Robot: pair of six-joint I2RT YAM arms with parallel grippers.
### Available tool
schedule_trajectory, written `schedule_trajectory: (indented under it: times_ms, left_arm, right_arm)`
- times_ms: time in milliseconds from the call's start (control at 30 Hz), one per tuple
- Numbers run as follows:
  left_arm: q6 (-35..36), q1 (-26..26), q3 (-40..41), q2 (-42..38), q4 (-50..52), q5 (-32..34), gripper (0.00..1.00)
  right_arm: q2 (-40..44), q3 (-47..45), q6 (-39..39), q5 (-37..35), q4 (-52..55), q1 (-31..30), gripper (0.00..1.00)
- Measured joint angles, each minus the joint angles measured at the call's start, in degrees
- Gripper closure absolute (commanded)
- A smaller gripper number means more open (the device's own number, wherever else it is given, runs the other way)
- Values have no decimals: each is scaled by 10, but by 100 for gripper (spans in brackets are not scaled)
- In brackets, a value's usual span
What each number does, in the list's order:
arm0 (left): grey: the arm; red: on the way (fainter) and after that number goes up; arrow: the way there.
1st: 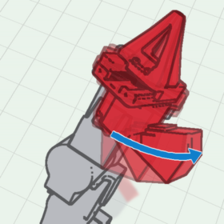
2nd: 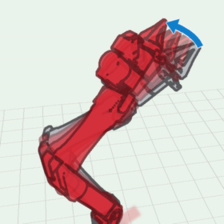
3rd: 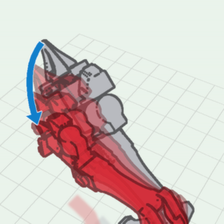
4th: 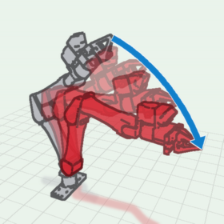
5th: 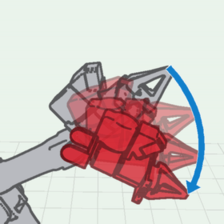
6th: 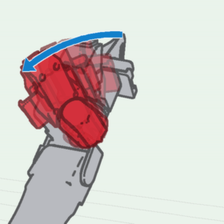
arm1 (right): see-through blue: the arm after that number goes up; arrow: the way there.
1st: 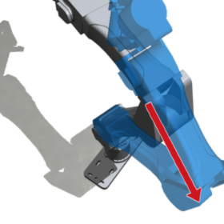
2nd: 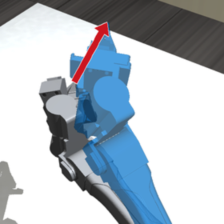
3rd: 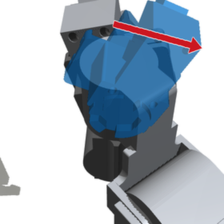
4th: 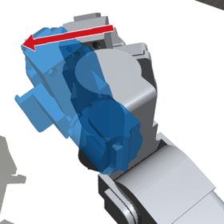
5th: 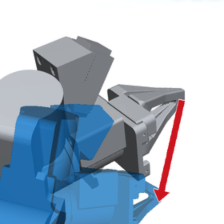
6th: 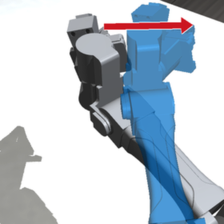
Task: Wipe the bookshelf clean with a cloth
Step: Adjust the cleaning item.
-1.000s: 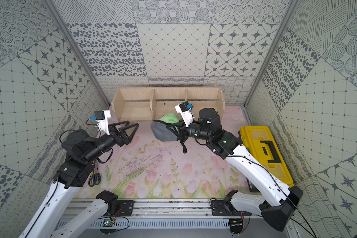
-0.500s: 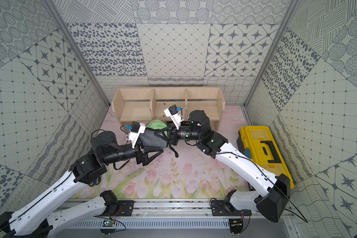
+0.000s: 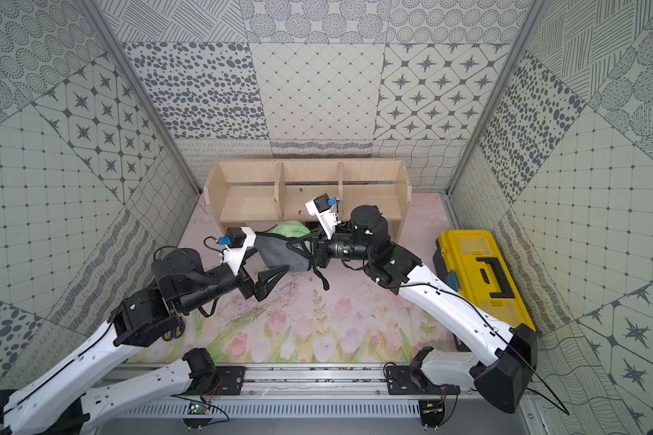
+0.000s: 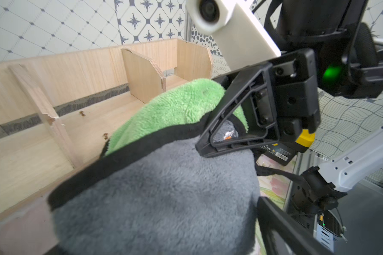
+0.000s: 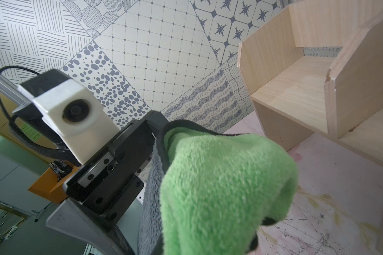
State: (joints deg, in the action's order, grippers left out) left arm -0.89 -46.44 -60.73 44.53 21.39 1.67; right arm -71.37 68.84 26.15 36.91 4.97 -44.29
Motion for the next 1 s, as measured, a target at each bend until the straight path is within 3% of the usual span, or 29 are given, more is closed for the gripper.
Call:
schedule_trajectory:
  times_ms: [200, 333, 433, 633, 700, 767, 900, 933, 1000]
  left_arm:
    - [38, 0, -14, 16, 14, 5, 1]
    - [53, 0, -27, 54, 17, -7, 7]
    - [60, 0, -30, 72, 16, -27, 28]
    - [68, 0, -30, 89, 21, -56, 97]
    - [69, 0, -28, 88, 17, -57, 100]
    - [70, 0, -24, 85, 12, -57, 100]
    - [76, 0, -21, 80, 6, -51, 100]
    - [80, 0, -22, 79, 5, -46, 100]
    - [86, 2, -25, 79, 2, -28, 100]
  right_arm:
    - [-1, -3, 2, 6, -2, -11, 100]
    - [-1, -8, 5, 19, -11, -13, 100]
    - [-1, -16, 12, 32, -26, -12, 100]
    - [-2, -35, 42, 46, -69, 0, 100]
    - [-2, -37, 53, 51, -81, 2, 97]
    - [-3, -39, 62, 54, -90, 2, 85]
    - [-2, -41, 72, 41, -92, 11, 43]
    - [-1, -41, 75, 31, -86, 16, 7]
    - [7, -39, 69, -7, -52, 35, 3]
